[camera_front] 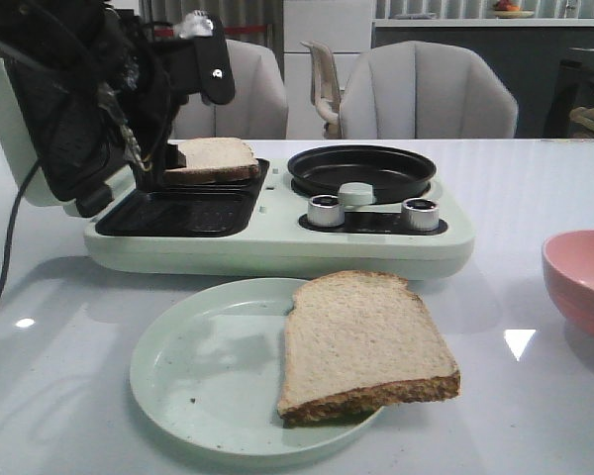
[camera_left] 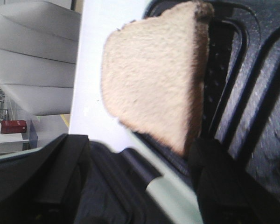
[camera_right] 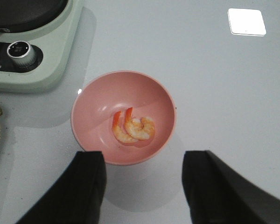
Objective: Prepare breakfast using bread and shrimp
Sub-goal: 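Lower the bread slice onto the waffle plate and release with left gripper, then reach the right gripper to the remaining bread slice and grasp it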
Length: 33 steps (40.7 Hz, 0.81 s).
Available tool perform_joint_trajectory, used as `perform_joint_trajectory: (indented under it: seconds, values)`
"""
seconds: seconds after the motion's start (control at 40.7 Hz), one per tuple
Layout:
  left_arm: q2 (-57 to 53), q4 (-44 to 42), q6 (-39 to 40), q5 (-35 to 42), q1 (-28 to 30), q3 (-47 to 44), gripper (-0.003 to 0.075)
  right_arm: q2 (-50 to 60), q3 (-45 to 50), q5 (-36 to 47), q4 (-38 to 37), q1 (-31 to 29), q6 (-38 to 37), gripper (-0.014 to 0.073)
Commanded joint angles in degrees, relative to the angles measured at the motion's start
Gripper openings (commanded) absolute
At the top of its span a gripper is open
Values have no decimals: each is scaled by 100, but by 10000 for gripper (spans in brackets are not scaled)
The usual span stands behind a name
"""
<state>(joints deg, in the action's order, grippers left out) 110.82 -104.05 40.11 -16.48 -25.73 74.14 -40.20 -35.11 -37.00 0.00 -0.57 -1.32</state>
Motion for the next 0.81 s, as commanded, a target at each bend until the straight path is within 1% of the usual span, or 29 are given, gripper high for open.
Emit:
perform_joint_trajectory:
  seconds: [0.0,0.049,0.098,0.172,0.246,0.27,0.393,0.442,0.54,0.614,0.663,0.712,0.786]
  values:
    - [-864,-224,227,-504,-91,-265,501,-11,-139,367,-33,-37,23,484]
    - [-1110,-210,398,-1001,-243,-537,501,-11,-139,367,-33,-37,23,484]
    - [-1357,21,592,-1522,-497,-786,501,-11,-139,367,-33,-37,23,484]
    - [-1761,929,640,-1935,-887,-1083,501,-11,-139,367,-33,-37,23,484]
    - [-2127,1891,532,-2037,-1323,-1321,501,-11,-139,367,-33,-37,23,484]
    - [-2268,2191,409,-2114,-1478,-1361,501,-11,-139,367,-33,-37,23,484]
    - [-2811,4421,-776,-2729,-2047,-1386,501,-11,-139,367,-33,-37,23,484]
    - [-3028,5430,-1231,-2994,-2180,-1386,501,-11,-139,367,-33,-37,23,484]
    - [-3467,6997,-2000,-3467,-2247,-1386,501,-11,-139,367,-33,-37,23,484]
    - [-3831,7825,-2303,-3713,-2227,-1386,501,-11,-139,367,-33,-37,23,484]
    - [-4013,8268,-2463,-3759,-2227,-1386,501,-11,-139,373,0,-37,23,484]
    - [-4224,8730,-2826,-3757,-2227,-1391,501,-11,-139,388,0,-37,23,484]
    - [-4548,9333,-3155,-3745,-2227,-1391,501,-11,-139,400,0,-32,23,484]
